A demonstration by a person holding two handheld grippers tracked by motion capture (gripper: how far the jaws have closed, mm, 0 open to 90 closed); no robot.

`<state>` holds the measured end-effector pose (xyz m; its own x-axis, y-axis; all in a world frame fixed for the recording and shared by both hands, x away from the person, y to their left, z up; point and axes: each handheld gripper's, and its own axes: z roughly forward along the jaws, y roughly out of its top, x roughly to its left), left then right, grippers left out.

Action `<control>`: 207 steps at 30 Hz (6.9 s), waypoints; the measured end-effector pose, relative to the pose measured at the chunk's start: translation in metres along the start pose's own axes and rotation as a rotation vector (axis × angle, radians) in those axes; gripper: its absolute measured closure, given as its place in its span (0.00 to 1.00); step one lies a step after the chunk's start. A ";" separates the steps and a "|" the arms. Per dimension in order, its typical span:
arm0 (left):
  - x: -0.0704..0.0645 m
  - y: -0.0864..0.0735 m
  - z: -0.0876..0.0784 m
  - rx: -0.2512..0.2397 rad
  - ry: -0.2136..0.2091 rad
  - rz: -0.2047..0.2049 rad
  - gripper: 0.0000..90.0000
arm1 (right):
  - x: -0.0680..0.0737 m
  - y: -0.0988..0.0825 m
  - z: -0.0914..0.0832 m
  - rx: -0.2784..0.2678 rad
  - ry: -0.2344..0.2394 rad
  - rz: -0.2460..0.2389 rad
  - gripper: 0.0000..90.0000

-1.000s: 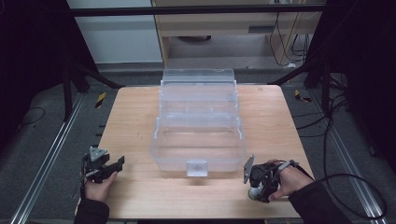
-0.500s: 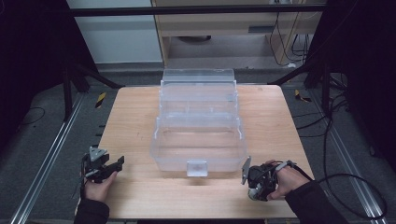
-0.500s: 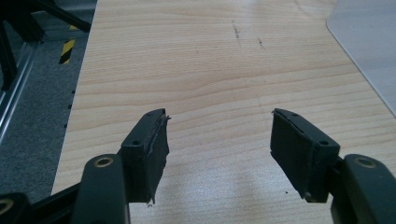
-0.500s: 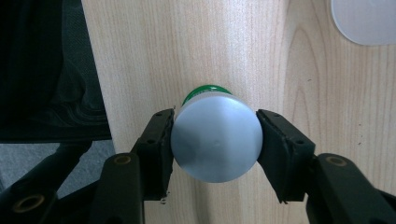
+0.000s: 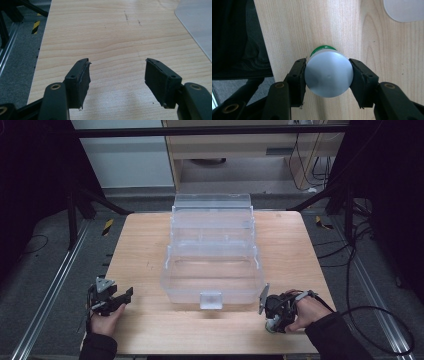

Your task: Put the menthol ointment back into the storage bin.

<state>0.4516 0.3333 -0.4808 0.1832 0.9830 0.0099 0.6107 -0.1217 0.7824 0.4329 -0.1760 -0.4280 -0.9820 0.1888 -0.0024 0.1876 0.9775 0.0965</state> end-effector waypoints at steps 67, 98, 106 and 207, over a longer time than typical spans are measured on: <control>-0.002 0.001 0.003 0.021 -0.021 0.003 0.47 | -0.052 0.045 -0.115 -0.183 -0.062 0.133 0.56; -0.002 0.001 0.002 0.017 -0.021 0.008 0.47 | -0.088 0.069 -0.077 -0.161 -0.063 0.135 0.56; -0.001 0.001 0.002 0.013 -0.019 0.004 0.47 | -0.091 0.070 -0.062 -0.152 -0.061 0.136 0.56; -0.004 0.000 0.003 0.014 -0.020 0.015 0.42 | -0.060 -0.018 -0.062 -0.774 -0.371 0.575 0.24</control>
<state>0.4530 0.3295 -0.4826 0.2076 0.9782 0.0092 0.6185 -0.1386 0.7734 0.4870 -0.2105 -0.3678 -0.6556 0.7536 -0.0476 0.4331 0.4269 0.7939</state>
